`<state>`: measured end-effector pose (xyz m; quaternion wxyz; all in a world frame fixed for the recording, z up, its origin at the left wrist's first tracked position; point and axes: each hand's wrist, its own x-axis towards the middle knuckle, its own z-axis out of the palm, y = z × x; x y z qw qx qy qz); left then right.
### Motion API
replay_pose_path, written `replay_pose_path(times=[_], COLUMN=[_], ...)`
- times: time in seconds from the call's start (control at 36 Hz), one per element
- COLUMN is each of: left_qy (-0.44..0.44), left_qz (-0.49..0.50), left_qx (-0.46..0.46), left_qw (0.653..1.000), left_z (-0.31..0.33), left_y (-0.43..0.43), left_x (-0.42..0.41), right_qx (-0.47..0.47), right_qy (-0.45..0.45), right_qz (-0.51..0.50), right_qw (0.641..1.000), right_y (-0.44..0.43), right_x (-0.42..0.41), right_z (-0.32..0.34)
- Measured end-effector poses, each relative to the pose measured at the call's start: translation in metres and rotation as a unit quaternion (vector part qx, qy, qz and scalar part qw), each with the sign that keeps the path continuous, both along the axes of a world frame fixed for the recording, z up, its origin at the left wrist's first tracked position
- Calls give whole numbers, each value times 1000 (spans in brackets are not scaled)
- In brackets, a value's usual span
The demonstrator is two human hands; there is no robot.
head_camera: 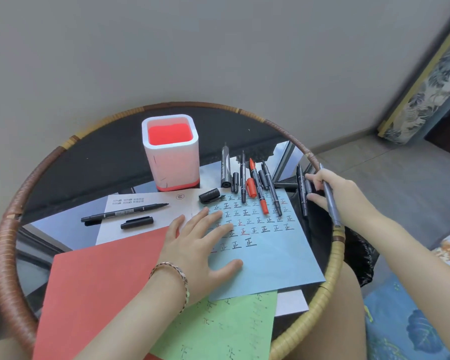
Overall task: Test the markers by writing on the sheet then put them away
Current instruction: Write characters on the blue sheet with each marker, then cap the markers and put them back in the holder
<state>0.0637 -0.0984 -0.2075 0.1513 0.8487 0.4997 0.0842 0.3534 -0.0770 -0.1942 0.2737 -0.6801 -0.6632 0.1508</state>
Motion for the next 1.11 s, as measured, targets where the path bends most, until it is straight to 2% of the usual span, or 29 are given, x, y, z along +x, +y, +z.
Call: replay_pose_path(times=[0.11,0.22,0.31,0.33,0.39,0.44,0.53,0.58,0.67,0.72,0.81,0.86,0.94,1.06,1.11], left_qy=[-13,11,57,49,-20,-153,-333,-385,-427,-457,-490,-496,-514,-523,-521], left_qz=[-8,-13,-36,-43,-56,-32,83,116,131,141,165,177,203,212,212], left_qx=[2,4,53,70,126,111,-81,-165,-226,-230,-216,-189,-163,-149,-150], left_qw=[1000,1000,996,995,990,982,936,901,866,848,828,829,817,812,813], left_z=[-1,2,3,6,13,26,51,55,56,56,56,53,50,44,43], left_y=[0,-2,1,1,0,-1,-1,5,8,6,3,0,-7,-11,-12], left_x=[0,1,4,5,8,11,18,21,23,20,12,5,-6,-20,-24], right_qx=[14,35,42,43,49,57,71,98,115,105,117,89,51,-13,-27], right_qy=[13,47,93,106,133,162,190,187,207,232,207,276,421,538,560], right_qz=[-20,-18,9,23,47,70,106,138,170,195,202,174,83,-3,-19], right_qw=[1000,998,995,993,989,983,974,968,957,947,950,941,902,843,828], right_y=[1,-11,-22,-25,-31,-36,-39,-38,-36,-37,-37,-40,-41,-42,-42], right_x=[-3,-12,-25,-31,-46,-61,-86,-101,-122,-134,-139,-140,-139,-139,-142], right_z=[4,14,23,26,30,32,35,34,29,27,27,31,35,40,41])
